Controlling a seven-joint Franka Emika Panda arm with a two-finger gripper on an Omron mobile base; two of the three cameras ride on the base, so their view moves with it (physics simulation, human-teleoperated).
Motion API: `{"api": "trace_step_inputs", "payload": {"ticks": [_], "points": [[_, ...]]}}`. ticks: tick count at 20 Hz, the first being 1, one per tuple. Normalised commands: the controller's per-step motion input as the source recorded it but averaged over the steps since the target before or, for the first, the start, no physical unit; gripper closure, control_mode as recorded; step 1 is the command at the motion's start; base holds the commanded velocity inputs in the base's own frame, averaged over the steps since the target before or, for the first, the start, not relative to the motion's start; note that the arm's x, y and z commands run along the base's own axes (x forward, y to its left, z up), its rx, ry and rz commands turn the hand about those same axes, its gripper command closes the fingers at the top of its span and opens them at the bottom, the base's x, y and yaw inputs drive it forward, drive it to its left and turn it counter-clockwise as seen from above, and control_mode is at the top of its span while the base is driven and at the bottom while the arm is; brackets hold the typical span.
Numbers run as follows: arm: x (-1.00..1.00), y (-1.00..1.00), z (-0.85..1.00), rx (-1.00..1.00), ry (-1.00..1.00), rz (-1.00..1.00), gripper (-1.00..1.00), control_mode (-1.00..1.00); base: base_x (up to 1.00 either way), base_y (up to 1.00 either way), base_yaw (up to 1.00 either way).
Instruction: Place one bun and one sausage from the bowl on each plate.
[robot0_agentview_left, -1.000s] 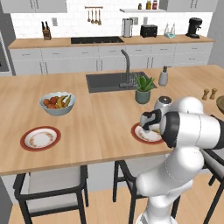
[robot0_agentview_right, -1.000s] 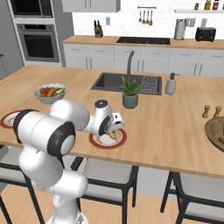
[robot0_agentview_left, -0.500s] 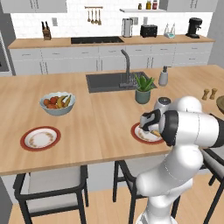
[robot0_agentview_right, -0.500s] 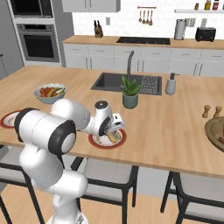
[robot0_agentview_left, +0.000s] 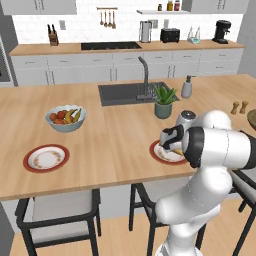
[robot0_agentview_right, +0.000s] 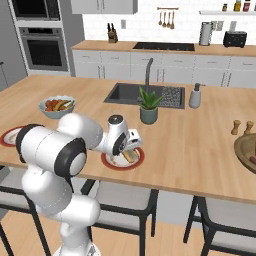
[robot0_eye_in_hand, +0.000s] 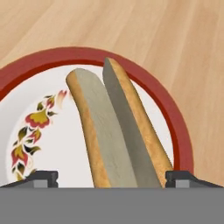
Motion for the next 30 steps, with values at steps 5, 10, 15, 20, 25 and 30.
{"api": "trace_step_inputs", "payload": {"ticks": [5, 10, 15, 20, 25, 30], "points": [[-0.35, 0.14, 0.93, 0.00, -0.17, 0.01, -1.00, -1.00, 0.00, 0.00, 0.00], [-0.63, 0.18, 1.00, 0.03, -0.07, 0.01, -1.00, -1.00, 0.00, 0.00, 0.00], [-0.93, 0.02, 1.00, 0.11, 0.10, 0.00, -1.00, -1.00, 0.00, 0.00, 0.00], [-1.00, 0.00, 1.00, 0.09, 0.26, 0.00, -1.00, -1.00, 0.00, 0.00, 0.00], [-0.79, 0.00, 1.00, 0.07, 0.33, 0.00, -1.00, -1.00, 0.00, 0.00, 0.00], [-0.58, 0.05, 0.64, 0.04, 0.28, 0.00, -1.00, -1.00, 0.00, 0.00, 0.00]]}}
